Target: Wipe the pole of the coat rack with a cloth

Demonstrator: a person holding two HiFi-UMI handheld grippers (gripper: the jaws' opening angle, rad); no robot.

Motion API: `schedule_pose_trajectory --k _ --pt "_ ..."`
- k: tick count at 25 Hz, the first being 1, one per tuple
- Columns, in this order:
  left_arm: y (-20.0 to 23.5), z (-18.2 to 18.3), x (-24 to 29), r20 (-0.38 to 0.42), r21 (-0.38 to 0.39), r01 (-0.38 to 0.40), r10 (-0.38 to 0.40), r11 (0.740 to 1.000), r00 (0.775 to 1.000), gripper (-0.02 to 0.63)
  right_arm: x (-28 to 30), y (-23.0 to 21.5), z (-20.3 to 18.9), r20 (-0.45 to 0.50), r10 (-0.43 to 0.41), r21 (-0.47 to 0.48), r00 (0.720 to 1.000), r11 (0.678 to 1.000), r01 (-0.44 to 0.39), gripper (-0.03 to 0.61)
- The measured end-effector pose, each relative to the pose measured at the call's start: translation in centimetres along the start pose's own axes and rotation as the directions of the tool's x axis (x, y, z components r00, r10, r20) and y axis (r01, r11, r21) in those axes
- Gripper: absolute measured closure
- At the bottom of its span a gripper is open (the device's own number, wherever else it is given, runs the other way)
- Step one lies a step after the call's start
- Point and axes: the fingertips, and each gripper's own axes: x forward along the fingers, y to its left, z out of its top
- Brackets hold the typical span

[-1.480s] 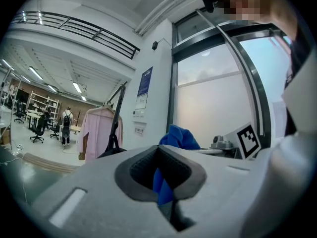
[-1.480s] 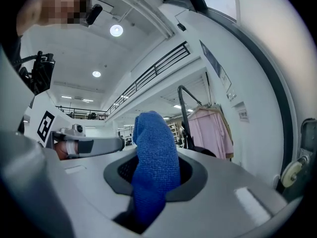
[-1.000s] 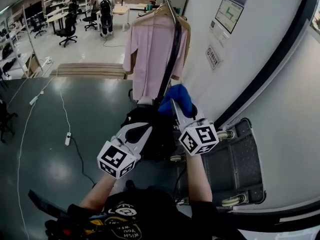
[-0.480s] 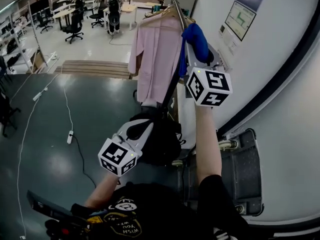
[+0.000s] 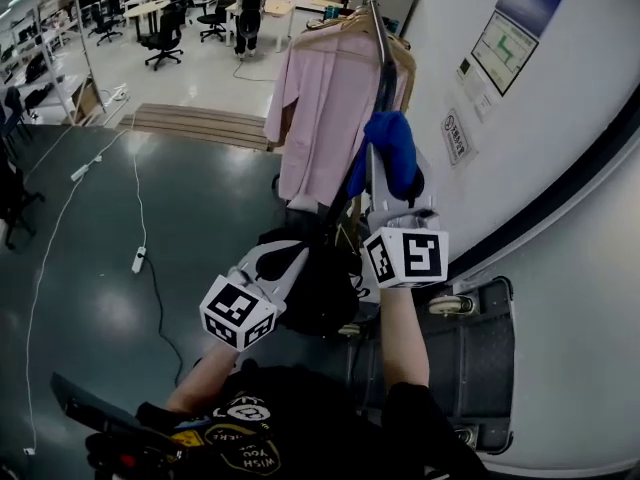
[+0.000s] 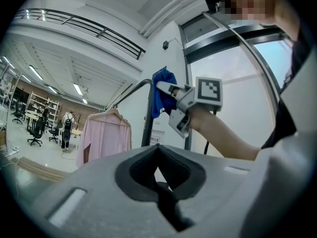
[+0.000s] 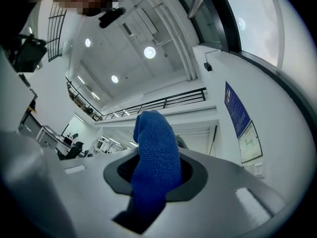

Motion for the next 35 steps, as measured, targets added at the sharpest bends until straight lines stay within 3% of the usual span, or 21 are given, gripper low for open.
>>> schedule_pose_trajectory --k 7,10,13,20,24,28,30,35 --pt "-0.5 -0.7 0.9 -0.009 -0.004 0.009 -0.009 1.000 1.000 0.615 -6.1 4.0 -10.8 -0.083 0.057 -0.082 0.995 0.995 -0.064 0.485" --pt "-0.3 -1.1 0.8 -0.015 -0.014 0.003 -0.003 1.000 1.000 0.615 -7.0 4.5 -12.7 -0.110 0.055 -0.072 0.992 0.995 -0.064 0.485" --pt "-0.5 -1.7 0.9 -0.025 -0.026 0.007 -0.008 1.000 1.000 0.615 -6.4 4.6 -11.9 -0.147 0.067 -0.111 0.987 0.990 -0.084 0.480" --pt "-1.3 -1.4 1.6 -0.022 -0.025 0.033 -0.034 0.999 0.999 0.615 -1.3 1.5 -2.1 0.006 0.021 -0.100 1.000 0.995 -0.021 0.479" --pt "-1.5 -1.3 2.1 -0.025 -0.027 0.042 -0.042 0.999 0.999 0.615 3.1 -1.5 2.0 0.009 -0.003 -0.062 1.000 0.998 0.003 0.480" --pt "-1.8 -1.2 2.3 -0.022 -0.036 0.055 -0.056 0.998 0.998 0.615 7.3 -3.5 2.9 -0.091 0.037 0.072 0.995 0.997 -0.030 0.480" --pt "-2.0 -1.2 2.4 -0.020 -0.037 0.060 -0.061 0.998 0.998 0.615 7.6 -3.8 3.0 -0.098 0.047 0.112 0.994 0.993 -0.036 0.480" --pt "-1.6 -1.8 2.5 -0.029 -0.053 0.056 -0.058 0.997 0.998 0.615 3.5 -1.3 2.1 -0.035 0.015 0.019 0.999 1.000 -0.014 0.482"
